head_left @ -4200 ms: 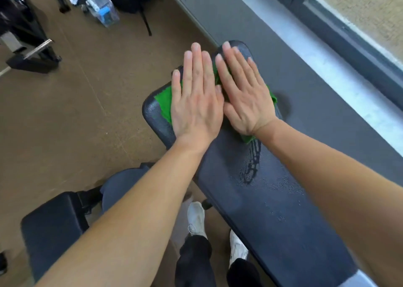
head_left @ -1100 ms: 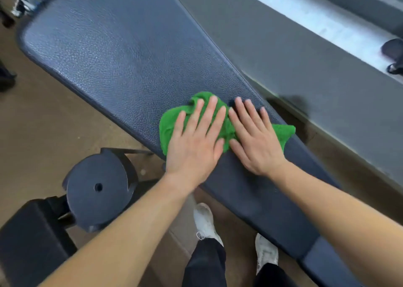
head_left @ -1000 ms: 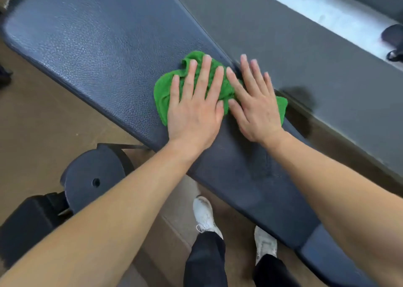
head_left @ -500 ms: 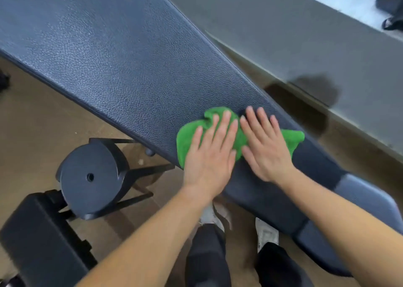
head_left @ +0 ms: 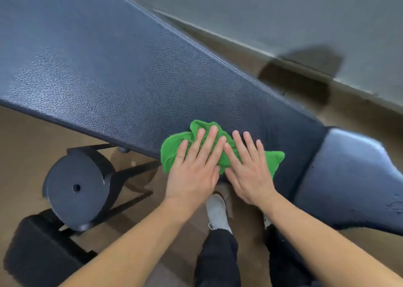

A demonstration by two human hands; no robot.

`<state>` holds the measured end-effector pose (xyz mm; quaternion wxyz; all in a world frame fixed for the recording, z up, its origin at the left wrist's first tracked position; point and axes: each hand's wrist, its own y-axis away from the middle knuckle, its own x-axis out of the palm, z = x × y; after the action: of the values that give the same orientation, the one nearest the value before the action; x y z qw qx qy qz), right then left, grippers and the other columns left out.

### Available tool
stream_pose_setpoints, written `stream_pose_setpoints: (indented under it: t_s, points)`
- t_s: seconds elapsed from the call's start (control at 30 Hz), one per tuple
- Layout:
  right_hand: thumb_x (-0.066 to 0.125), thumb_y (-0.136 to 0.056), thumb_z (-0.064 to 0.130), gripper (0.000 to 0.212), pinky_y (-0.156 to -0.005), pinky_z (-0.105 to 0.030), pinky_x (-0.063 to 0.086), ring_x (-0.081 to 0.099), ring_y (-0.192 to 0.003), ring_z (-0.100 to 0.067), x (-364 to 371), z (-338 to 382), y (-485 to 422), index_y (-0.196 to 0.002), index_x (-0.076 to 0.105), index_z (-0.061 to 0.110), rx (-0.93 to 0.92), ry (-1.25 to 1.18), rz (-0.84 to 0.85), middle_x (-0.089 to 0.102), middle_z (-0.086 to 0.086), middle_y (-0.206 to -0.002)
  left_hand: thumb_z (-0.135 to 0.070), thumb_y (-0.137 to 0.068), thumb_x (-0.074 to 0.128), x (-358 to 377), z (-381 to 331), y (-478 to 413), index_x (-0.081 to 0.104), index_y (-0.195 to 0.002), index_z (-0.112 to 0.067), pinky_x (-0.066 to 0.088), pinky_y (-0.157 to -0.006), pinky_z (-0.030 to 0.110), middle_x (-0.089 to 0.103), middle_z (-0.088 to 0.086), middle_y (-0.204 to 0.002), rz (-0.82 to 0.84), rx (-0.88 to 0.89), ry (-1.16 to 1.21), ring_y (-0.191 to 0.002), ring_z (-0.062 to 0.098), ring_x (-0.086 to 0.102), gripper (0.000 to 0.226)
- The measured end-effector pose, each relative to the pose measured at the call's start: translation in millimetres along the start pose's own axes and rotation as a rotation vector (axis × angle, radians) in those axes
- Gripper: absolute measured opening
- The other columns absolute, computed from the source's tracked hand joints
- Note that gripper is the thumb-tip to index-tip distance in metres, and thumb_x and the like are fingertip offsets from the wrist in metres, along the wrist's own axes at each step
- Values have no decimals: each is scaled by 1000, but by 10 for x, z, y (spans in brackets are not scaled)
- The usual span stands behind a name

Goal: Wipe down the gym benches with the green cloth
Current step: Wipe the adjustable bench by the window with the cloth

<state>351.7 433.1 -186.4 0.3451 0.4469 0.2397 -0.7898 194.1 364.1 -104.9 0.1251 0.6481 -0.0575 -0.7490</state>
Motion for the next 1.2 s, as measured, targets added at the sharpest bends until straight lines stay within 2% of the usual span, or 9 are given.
stream_pose_setpoints:
  t_s: [0.17,0.37,0.5,0.63,0.73,0.83,0.97,1.1,1.2]
  points:
    - [40,-97,37,70,-120,-56,9,2,-153,-30,-38,-201,-268,-158,7,30,302,-62,-106,3,-7,-166,-40,-98,40,-166,75,-734,21,-157,-17,10,-120,47,9,5,-166,-32,296,-96,-152,25,14,66]
    - [29,-99,39,63,-121,-54,5,-2,-153,-27,-238,-619,-698,-158,12,24,756,-173,-294,1,-5,-167,-40,-99,30,-282,-329,-1690,22,-157,-17,6,-121,52,17,8,-165,-86,275,-101,-152,30,12,63]
    - [29,-96,35,68,-122,-52,5,-3,-154,-24,16,-60,-129,-158,9,17,742,-216,-246,-3,-5,-166,-38,-100,32,-177,-192,-982,19,-157,-17,7,-121,50,14,6,-165,-35,429,-152,-152,29,12,62]
    - [34,-96,34,71,-122,-53,10,-6,-153,-24,203,305,322,-157,3,16,670,-245,-188,-6,-3,-165,-38,-99,39,-135,-181,-545,25,-156,-19,16,-119,51,49,4,-143,59,475,-219,-129,34,42,62]
    - [35,-96,37,69,-122,-52,8,-1,-153,-26,145,-164,235,-157,11,17,679,-223,-214,0,-5,-165,-38,-100,37,-102,-451,-907,26,-156,-17,15,-119,50,51,4,-140,63,508,-208,-125,35,44,61]
    - [29,-96,38,66,-121,-50,3,1,-153,-27,-4,-989,79,-158,16,20,821,-218,-270,5,-8,-166,-38,-100,34,-28,-983,-1599,31,-154,-15,16,-119,51,49,5,-146,9,538,-180,-130,36,43,59]
    - [26,-100,37,61,-123,-49,6,-1,-154,-24,-81,-1490,-11,-158,15,20,943,-325,-371,2,-5,-167,-39,-100,28,33,-1522,-2143,26,-155,-16,13,-120,49,29,5,-161,50,512,-138,-147,32,25,60]
    - [27,-101,33,63,-124,-45,4,-2,-154,-22,77,-929,308,-158,10,12,931,-301,-332,1,-7,-167,-38,-100,30,68,-1246,-1634,27,-155,-16,13,-120,48,23,5,-163,-8,637,-131,-149,31,20,59]
    - [29,-99,32,68,-123,-47,5,-4,-154,-24,251,-113,634,-156,2,8,884,-292,-246,-4,-8,-166,-34,-100,36,23,-872,-883,44,-143,-17,25,-114,47,51,7,-140,138,678,-114,-125,32,43,47]
